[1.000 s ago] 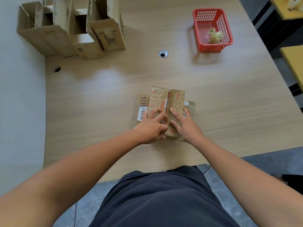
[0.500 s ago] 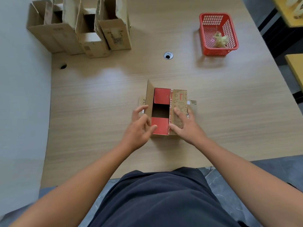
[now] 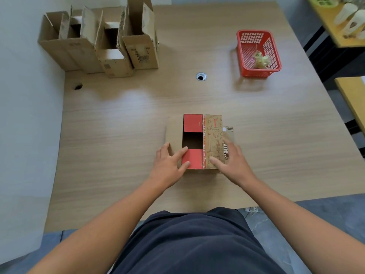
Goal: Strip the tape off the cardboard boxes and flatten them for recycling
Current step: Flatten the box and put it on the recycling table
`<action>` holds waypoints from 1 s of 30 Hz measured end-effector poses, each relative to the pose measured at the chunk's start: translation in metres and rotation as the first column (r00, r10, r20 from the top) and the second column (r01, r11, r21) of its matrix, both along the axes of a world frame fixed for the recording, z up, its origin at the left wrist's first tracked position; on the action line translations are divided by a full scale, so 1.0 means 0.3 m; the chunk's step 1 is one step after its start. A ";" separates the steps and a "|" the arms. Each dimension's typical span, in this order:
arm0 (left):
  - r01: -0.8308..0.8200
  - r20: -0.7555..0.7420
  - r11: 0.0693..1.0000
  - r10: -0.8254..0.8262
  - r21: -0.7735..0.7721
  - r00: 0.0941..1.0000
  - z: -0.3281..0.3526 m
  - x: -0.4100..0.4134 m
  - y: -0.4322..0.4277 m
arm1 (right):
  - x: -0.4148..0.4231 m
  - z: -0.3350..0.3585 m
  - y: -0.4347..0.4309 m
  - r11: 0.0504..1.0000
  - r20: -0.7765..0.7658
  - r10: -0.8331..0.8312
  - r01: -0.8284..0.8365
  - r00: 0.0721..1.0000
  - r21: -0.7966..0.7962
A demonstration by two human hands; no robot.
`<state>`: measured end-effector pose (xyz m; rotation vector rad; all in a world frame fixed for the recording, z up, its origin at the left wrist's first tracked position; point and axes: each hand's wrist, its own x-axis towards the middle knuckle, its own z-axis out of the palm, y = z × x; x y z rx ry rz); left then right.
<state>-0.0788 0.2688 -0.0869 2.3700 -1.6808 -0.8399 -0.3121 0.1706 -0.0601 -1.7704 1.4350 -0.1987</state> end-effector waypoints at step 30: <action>-0.031 0.044 0.987 0.038 -0.160 0.998 -0.039 -0.067 0.026 | 0.122 0.016 0.042 0.998 -0.276 0.052 -0.043 0.960 0.038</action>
